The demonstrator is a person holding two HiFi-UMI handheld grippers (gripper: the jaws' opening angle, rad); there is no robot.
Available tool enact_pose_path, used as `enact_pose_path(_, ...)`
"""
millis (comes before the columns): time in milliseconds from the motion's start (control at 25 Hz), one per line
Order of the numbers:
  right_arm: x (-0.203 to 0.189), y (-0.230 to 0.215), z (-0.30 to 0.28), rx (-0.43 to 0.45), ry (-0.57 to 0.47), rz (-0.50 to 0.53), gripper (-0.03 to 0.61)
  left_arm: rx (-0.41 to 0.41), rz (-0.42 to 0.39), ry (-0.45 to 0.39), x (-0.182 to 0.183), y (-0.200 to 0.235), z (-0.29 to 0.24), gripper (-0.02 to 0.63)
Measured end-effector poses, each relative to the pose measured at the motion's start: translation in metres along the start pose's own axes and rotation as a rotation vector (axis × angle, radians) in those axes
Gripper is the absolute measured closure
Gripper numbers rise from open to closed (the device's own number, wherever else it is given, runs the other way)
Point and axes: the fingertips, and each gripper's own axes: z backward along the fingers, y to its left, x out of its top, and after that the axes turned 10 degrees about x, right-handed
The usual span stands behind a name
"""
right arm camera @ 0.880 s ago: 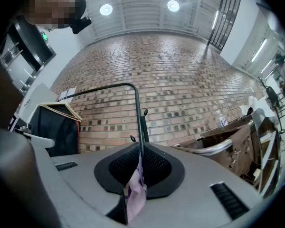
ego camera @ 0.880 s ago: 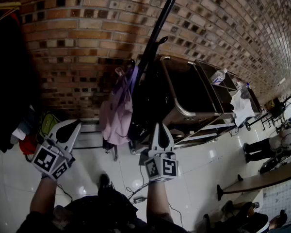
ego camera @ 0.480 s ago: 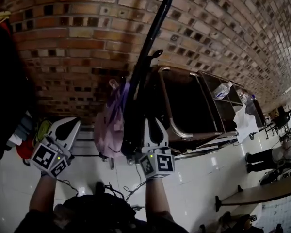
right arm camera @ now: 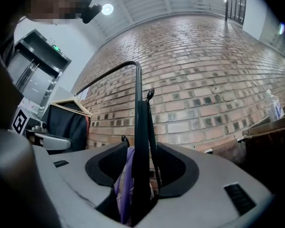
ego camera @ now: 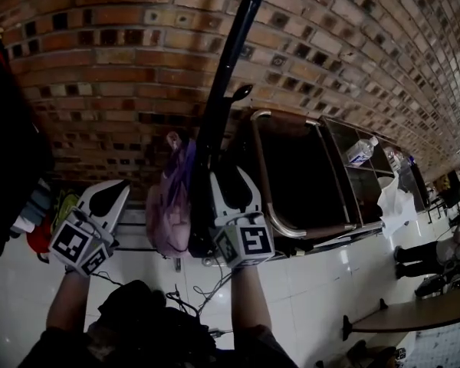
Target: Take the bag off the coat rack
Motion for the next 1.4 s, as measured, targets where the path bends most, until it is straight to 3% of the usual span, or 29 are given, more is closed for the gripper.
enact_pose_path(160, 0.005, -0.007, -0.024, 0.03, 0.004, 0.012, 0.357, -0.007, 0.004, -0.003, 0.002, 0.004, -0.021, 0.6)
enact_pose_path(680, 0.015, -0.024, -0.067, 0.152, 0.024, 0.077, 0.362, -0.095, 0.007, -0.051, 0.016, 0.02, -0.092, 0.6)
enact_pose_path(880, 0.014, -0.029, -0.072, 0.142, 0.005, 0.039, 0.397, -0.123, -0.042, -0.075, 0.025, 0.026, -0.109, 0.6)
enact_pose_path(1200, 0.012, -0.017, -0.078, 0.19, 0.031, 0.079, 0.497, -0.165, 0.002, -0.078, 0.029, 0.033, -0.131, 0.6)
enact_pose_path(1400, 0.015, -0.01, -0.078, 0.163, 0.034, 0.119, 0.525, -0.185, 0.012, -0.078, 0.028, 0.035, -0.138, 0.6)
